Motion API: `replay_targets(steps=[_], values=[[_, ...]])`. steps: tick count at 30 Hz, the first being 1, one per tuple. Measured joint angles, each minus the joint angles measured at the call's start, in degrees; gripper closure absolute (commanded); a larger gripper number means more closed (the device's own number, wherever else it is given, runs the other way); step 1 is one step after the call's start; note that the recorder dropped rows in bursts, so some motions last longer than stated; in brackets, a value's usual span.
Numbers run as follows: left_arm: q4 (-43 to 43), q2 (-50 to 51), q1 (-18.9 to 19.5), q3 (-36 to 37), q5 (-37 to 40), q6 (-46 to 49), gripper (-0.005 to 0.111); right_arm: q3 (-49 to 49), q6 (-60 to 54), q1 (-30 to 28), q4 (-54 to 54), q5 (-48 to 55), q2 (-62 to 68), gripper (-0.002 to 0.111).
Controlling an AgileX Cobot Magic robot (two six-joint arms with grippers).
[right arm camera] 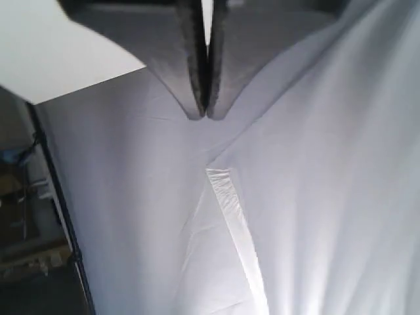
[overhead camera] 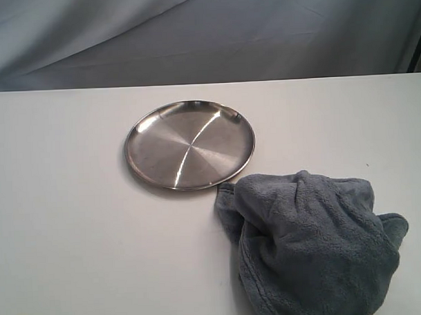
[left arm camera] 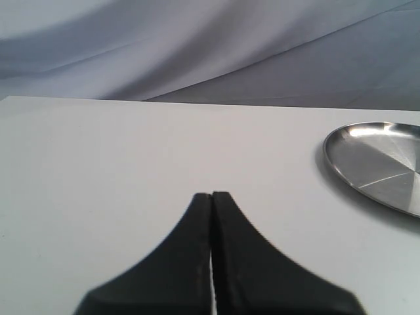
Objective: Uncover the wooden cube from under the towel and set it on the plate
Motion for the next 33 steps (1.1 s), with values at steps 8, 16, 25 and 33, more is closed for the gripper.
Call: replay_targets(steps=[8,16,25,33], values=[[0.0,0.0,0.0,0.0,0.0,0.0,0.107,0.0,7.0,0.0,14.3,-3.7,0.0,0.108],[0.0,0.0,0.0,0.0,0.0,0.0,0.107,-4.7,13.1,0.0,2.1,-2.7,-0.1,0.108],[0.0,0.0,0.0,0.0,0.0,0.0,0.107,-17.3,26.8,0.1,-18.5,-3.1,7.9,0.108],[0.0,0.0,0.0,0.0,0.0,0.0,0.107,-25.8,46.9,10.0,-55.3,-3.1,25.4,0.108]])
